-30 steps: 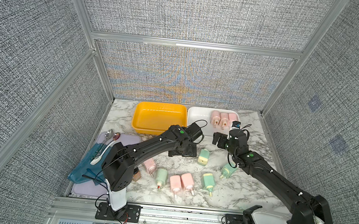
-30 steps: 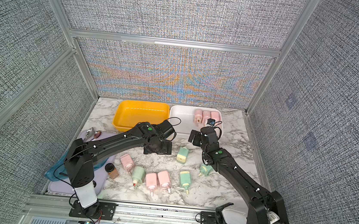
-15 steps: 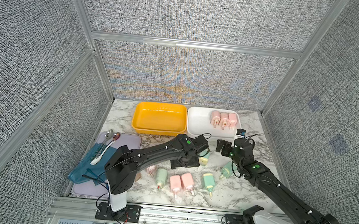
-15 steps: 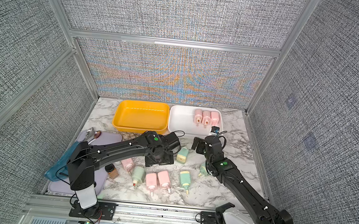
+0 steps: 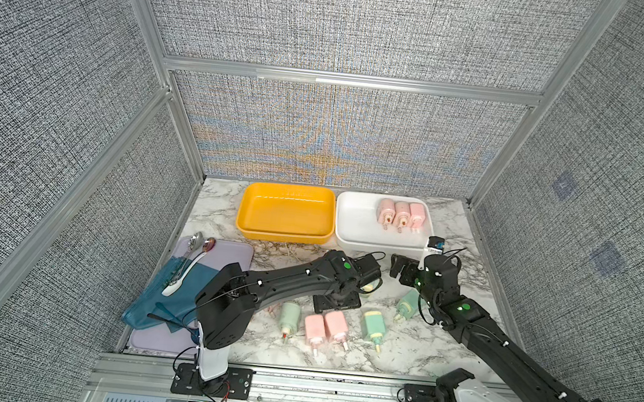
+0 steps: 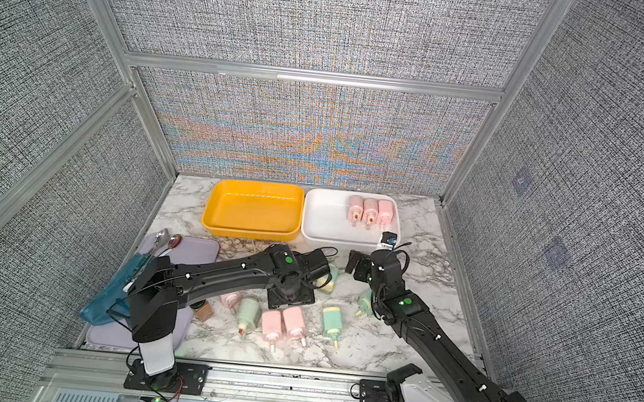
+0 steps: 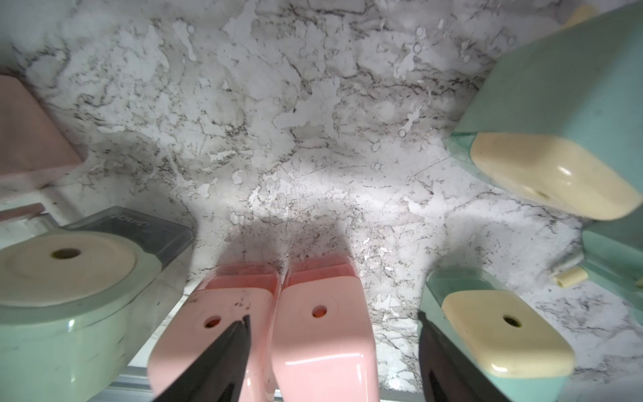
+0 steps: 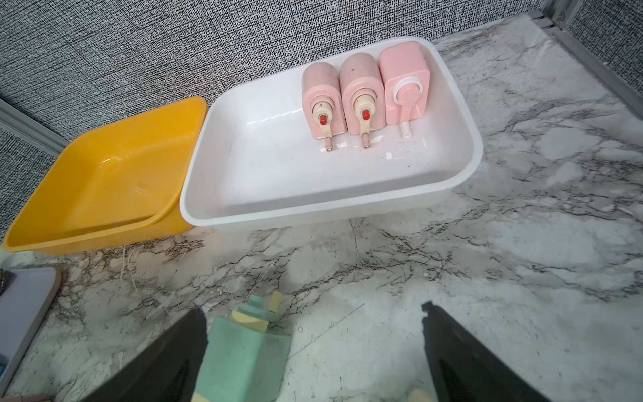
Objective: Place the pencil sharpeners by color into the storage box
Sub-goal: Pick up the pencil sharpener from the center of the board.
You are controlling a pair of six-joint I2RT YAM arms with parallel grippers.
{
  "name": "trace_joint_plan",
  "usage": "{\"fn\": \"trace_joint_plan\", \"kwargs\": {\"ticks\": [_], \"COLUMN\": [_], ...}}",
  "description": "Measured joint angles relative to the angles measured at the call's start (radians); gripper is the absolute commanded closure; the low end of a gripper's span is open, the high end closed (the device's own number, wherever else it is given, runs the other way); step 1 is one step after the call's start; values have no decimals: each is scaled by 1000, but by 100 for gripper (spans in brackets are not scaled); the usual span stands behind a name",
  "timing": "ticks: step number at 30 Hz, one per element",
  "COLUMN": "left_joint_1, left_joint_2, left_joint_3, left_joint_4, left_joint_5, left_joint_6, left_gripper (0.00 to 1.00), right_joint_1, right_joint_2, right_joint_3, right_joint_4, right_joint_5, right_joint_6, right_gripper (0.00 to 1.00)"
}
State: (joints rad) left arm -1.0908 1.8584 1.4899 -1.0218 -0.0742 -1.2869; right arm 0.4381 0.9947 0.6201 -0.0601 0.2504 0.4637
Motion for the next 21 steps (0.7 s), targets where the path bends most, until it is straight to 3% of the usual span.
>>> {"fn": "trace_joint_plan", "kwargs": {"ticks": [21], "left_joint_1": [-24], "left_joint_2": [79], "left_joint_3": [50], "left_joint_4": [30], "left_joint_5": [64], "left_joint_6": [32], "left_gripper": [25], "right_joint_1": [9], "right_joint_2": [10], "right_joint_3": [-21], "right_joint_4": [0], "right_joint_5": [-14], "right_joint_6": [23], "right_gripper": [1]}}
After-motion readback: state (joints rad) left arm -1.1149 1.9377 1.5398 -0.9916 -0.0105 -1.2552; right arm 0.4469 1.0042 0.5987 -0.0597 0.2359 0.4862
